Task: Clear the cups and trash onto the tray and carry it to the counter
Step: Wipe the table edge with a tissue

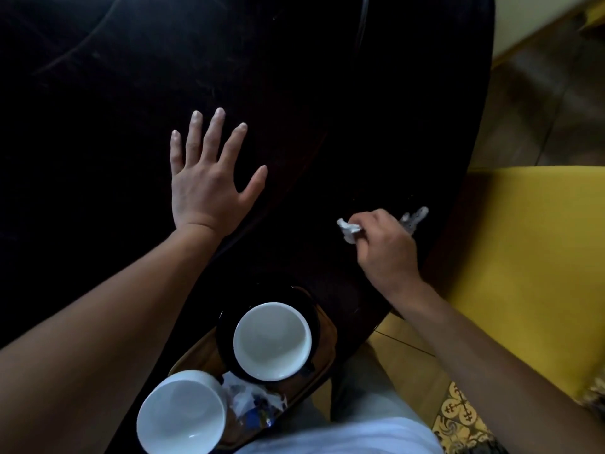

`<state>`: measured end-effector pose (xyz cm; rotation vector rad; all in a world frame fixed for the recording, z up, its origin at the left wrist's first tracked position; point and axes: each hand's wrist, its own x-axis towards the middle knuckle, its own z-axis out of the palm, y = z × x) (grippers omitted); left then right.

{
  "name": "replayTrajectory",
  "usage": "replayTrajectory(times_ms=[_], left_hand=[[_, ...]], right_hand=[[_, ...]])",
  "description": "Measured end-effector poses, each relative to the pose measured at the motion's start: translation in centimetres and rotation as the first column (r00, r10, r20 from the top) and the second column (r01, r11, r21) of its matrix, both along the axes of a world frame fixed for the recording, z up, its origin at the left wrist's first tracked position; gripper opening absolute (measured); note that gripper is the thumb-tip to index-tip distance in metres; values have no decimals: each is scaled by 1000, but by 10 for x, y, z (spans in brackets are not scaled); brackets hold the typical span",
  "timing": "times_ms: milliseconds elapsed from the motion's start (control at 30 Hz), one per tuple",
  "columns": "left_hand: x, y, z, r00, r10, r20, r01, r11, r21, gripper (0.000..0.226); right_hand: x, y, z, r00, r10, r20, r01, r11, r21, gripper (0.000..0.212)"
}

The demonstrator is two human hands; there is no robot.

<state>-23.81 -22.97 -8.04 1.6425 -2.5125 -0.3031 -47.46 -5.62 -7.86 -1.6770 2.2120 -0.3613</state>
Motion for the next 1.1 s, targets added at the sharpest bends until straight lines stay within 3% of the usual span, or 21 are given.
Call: replayTrajectory(times_ms=[67,267,367,567,833,900,1033,1100], left_hand=[[-1,0,0,1000,0,1,0,1000,0,71],[-1,0,1,1000,7,-5,-7,1000,5,71],[-1,1,1,1000,7,-6,-7,1000,8,72],[1,1,2,1000,4,-16,-4,1000,3,72],[3,2,2,1000,-1,-2,1,1000,11,71],[4,2,3,1000,3,-3,-2,1000,11,71],[3,2,3,1000,3,-5,-3,1000,11,72],[3,2,2,1000,1,-6,0,1000,13,72]], right_hand=[[-16,-15,-4,1000,-9,-23,9,1000,-18,24],[-90,-83,-8,941,-312,-131,311,950,-30,20],[-63,-68,-6,951,-292,-99,291,956,-29,19],[5,-4,-2,1000,-3,4,3,1000,-21,20],[-60,-71,-7,950,-280,-137,276,960,-49,21],[-33,-54,-4,966,-241,-99,240,971,-24,23],[26,7,3,998,55,-7,-55,998,31,20],[25,11,5,993,114,34,-115,993,41,15]])
